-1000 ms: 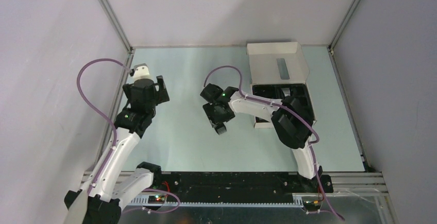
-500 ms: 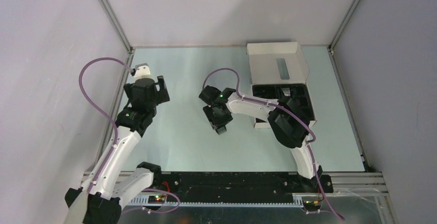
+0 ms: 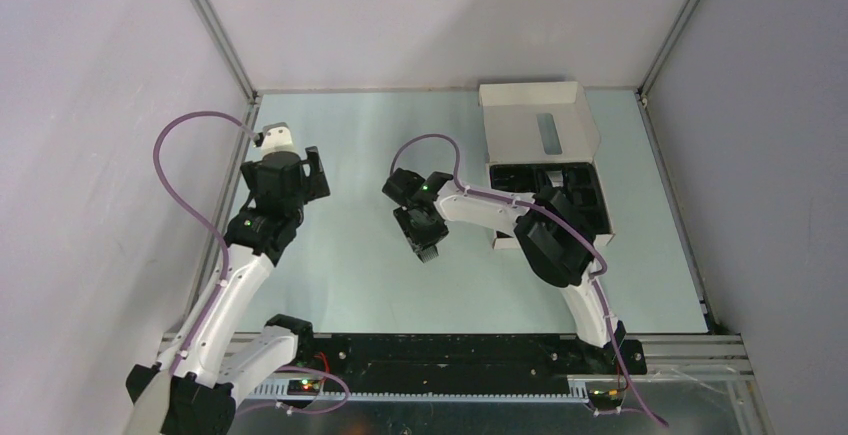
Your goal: Sort the hair-cutting tools
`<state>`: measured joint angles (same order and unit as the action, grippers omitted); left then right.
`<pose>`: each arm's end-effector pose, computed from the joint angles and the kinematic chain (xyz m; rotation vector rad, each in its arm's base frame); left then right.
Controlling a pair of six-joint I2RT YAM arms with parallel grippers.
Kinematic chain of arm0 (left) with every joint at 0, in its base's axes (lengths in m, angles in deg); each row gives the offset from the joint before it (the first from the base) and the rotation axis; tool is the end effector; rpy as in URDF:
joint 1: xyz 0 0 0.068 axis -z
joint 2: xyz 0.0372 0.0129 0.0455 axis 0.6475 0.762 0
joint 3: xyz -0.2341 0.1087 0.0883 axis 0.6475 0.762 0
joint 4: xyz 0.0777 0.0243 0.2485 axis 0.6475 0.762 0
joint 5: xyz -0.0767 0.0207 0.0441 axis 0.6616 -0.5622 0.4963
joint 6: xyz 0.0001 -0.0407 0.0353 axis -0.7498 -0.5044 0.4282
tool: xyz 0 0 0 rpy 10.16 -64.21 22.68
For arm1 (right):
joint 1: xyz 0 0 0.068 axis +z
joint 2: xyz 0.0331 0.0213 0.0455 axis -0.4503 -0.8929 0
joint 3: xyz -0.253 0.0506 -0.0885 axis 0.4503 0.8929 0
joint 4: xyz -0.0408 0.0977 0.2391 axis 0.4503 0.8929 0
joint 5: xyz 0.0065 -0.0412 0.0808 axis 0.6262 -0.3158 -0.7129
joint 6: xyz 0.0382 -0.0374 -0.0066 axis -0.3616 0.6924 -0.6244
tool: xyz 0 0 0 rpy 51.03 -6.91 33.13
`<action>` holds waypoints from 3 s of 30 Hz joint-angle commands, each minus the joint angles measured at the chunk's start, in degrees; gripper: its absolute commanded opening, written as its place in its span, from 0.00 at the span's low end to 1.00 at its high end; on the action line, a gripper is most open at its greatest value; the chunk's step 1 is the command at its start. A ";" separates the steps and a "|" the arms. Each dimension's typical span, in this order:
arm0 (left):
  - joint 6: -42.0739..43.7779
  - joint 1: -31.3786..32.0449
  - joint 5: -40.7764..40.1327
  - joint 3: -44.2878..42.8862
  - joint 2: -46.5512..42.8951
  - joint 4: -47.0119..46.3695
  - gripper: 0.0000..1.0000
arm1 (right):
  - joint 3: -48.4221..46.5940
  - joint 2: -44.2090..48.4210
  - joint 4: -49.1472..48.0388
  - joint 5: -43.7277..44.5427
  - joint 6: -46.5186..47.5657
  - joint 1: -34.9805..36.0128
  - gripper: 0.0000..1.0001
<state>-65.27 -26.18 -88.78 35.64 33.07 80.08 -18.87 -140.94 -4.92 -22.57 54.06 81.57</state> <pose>0.1972 -0.0323 0.3219 -0.2839 1.9984 0.2087 0.2531 0.3543 0.1756 -0.8198 2.7279 0.1776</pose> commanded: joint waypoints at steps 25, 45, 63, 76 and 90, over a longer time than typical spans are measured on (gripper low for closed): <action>1.15 -0.37 -0.45 -0.06 0.79 -2.26 0.97 | -0.68 6.76 3.67 5.79 3.29 1.89 0.37; 1.15 -0.35 -0.23 -0.13 1.85 -1.99 0.97 | 19.59 33.22 5.56 8.25 4.13 -21.04 0.37; 1.21 -0.36 -0.01 -0.14 2.14 -2.00 0.97 | 29.86 31.36 -4.32 7.23 11.66 -34.27 0.35; 1.26 -0.32 0.21 -0.14 2.24 -2.02 0.97 | 32.09 28.59 -7.52 1.65 12.65 -35.17 0.35; 1.32 -0.35 0.60 -0.17 2.65 -1.98 0.97 | 32.00 27.66 -3.66 -1.33 10.62 -38.51 0.46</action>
<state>-64.81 -26.18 -88.48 35.64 35.65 79.64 12.67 -112.02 -10.77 -23.60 65.31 43.83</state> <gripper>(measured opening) 0.974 0.442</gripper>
